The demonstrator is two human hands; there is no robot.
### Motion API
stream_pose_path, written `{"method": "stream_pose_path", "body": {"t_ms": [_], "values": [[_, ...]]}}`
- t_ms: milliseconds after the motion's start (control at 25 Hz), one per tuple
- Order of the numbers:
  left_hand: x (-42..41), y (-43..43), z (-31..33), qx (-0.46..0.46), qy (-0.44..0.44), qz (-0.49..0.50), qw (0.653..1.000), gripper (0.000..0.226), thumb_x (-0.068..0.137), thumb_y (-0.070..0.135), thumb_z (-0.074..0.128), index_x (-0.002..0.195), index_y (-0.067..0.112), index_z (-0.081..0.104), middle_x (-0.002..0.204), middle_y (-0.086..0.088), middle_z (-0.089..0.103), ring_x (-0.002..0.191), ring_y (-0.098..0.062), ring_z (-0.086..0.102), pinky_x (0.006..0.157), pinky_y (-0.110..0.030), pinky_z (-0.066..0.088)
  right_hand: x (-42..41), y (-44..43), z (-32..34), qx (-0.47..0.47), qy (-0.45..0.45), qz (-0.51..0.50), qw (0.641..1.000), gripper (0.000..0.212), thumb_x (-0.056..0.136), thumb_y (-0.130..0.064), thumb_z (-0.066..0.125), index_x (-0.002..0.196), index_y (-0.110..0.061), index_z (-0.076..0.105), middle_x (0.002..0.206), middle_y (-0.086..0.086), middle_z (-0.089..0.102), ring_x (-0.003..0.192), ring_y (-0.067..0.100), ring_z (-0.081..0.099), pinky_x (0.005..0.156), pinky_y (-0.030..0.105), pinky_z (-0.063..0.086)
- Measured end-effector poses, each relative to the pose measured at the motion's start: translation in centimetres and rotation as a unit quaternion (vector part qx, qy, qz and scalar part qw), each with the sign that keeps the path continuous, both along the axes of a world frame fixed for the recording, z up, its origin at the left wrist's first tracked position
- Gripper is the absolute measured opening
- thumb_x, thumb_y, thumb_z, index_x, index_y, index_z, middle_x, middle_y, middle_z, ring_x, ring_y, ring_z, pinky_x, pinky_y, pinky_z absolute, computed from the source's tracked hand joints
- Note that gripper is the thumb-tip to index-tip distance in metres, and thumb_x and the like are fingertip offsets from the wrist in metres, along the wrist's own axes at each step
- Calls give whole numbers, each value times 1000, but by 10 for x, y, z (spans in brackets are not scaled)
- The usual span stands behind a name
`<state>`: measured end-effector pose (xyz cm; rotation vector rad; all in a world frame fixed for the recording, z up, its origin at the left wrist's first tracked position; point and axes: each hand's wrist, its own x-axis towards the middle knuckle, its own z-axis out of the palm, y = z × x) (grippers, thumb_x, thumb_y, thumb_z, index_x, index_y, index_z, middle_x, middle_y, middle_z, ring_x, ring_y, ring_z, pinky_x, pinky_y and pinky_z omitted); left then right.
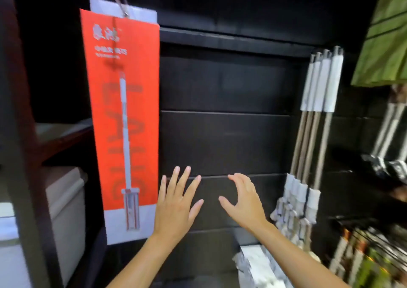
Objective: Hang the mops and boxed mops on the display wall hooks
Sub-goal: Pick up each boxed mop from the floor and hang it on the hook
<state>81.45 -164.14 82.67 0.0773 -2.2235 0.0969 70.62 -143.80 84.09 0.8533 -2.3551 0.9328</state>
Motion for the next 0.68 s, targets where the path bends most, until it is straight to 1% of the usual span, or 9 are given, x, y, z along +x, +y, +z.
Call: {"method": "stream_pose_path", "body": {"t_ms": [80, 160, 240, 320, 440, 520, 600, 680], "values": [[-3, 42, -33, -9, -81, -7, 997, 64, 99, 56, 42, 156, 26, 46, 171, -6, 29, 160, -32, 20, 123, -62, 28, 9, 56, -46, 29, -53, -38, 997, 74, 82, -63, 56, 147, -29, 44, 153, -9, 36, 143, 15, 38, 113, 40, 42], [-2, 91, -65, -12, -161, -21, 987, 66, 98, 59, 37, 154, 26, 49, 168, -6, 34, 158, -32, 26, 122, -63, 31, 22, 116, -88, 53, -101, -68, 991, 75, 79, -63, 55, 145, -28, 47, 150, -7, 39, 141, 19, 41, 111, 40, 44], [1, 148, -97, -8, -230, -52, 972, 66, 95, 60, 37, 150, 27, 55, 165, -6, 41, 155, -32, 34, 119, -65, 31, 43, 181, -125, 72, -140, -101, 982, 76, 77, -64, 54, 143, -27, 50, 148, -5, 42, 137, 22, 45, 107, 41, 46], [7, 214, -133, -16, -288, -89, 953, 66, 92, 60, 39, 146, 28, 57, 161, -6, 47, 153, -33, 39, 117, -67, 32, 72, 255, -158, 96, -181, -144, 968, 77, 77, -67, 50, 143, -29, 49, 147, -5, 40, 136, 22, 44, 104, 42, 47], [19, 311, -183, -40, -358, -153, 920, 65, 89, 62, 45, 141, 28, 61, 157, -6, 52, 151, -35, 41, 116, -69, 29, 121, 357, -201, 122, -245, -197, 941, 74, 82, -66, 52, 146, -30, 45, 149, -6, 37, 139, 21, 41, 106, 44, 46], [25, 383, -208, -66, -396, -200, 894, 64, 87, 63, 44, 135, 28, 68, 151, -5, 58, 146, -34, 48, 113, -67, 29, 157, 423, -224, 123, -289, -241, 918, 76, 81, -67, 49, 148, -30, 42, 149, -5, 36, 140, 22, 40, 107, 43, 45], [30, 449, -223, -86, -428, -243, 866, 65, 85, 64, 41, 130, 30, 72, 147, -2, 63, 141, -32, 55, 109, -64, 28, 191, 481, -240, 122, -323, -288, 893, 78, 78, -69, 45, 147, -31, 42, 148, -6, 38, 140, 21, 40, 106, 42, 45], [36, 516, -234, -102, -445, -290, 841, 67, 85, 66, 40, 129, 29, 73, 145, -3, 65, 138, -32, 58, 108, -63, 27, 224, 536, -249, 107, -349, -338, 868, 76, 80, -67, 47, 147, -32, 42, 149, -6, 39, 140, 20, 41, 107, 41, 45]]}}
